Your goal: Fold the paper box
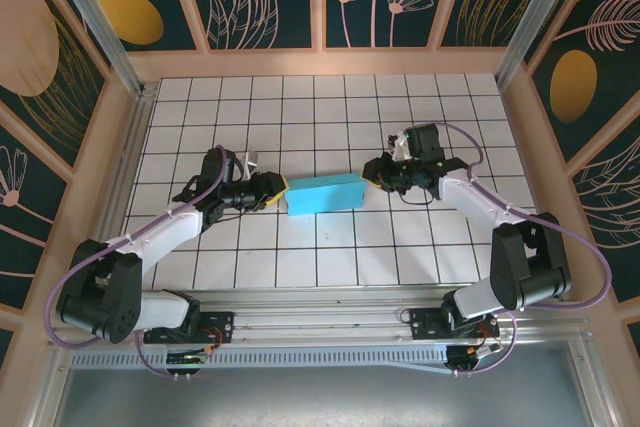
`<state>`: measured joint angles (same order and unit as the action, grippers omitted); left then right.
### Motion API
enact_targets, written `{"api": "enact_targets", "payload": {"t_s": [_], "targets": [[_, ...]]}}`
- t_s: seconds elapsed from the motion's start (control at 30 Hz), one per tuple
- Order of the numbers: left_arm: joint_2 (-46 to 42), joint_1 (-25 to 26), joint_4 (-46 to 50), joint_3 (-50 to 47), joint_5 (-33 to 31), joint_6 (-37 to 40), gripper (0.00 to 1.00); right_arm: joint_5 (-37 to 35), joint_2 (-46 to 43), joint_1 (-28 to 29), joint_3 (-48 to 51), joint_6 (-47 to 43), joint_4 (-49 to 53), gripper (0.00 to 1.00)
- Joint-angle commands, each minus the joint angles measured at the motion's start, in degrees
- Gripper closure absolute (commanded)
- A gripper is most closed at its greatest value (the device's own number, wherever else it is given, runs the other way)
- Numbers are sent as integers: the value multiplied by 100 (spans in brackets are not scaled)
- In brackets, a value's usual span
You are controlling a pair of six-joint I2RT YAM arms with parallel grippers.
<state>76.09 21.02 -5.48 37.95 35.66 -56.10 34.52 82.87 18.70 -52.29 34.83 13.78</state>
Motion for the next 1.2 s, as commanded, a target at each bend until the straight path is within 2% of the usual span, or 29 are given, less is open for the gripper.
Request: {"api": "enact_targets", "payload": {"t_s": [0.0,0.3,0.43,0.6,0.73,0.87,0.97,1.07,1.17], "targets": [[17,34,-164,-125,89,-92,72,-59,14,-16,184,-7,20,81],[156,34,-9,-286,-160,24,89,-199,27,-15,413,-115,-80,86],[105,34,-24,-689,-223,-20,91,-387,-22,-16,627,-217,-42,87],[-79,35,-129,-635,-49,-24,86,54,-212,-45,472,134,-391,86],[-312,36,289,-175,-272,285,67,-66,-247,-58,128,76,-88,73],[-517,35,466,61,-440,474,59,-152,-376,-52,5,1,16,73],[-428,34,408,56,-368,430,58,-74,-352,-51,50,-2,-8,79],[-279,35,301,-26,-336,399,58,-42,-288,-51,175,-3,-57,80],[-159,36,188,-84,-301,366,68,-31,-205,-42,300,15,-109,80]]}}
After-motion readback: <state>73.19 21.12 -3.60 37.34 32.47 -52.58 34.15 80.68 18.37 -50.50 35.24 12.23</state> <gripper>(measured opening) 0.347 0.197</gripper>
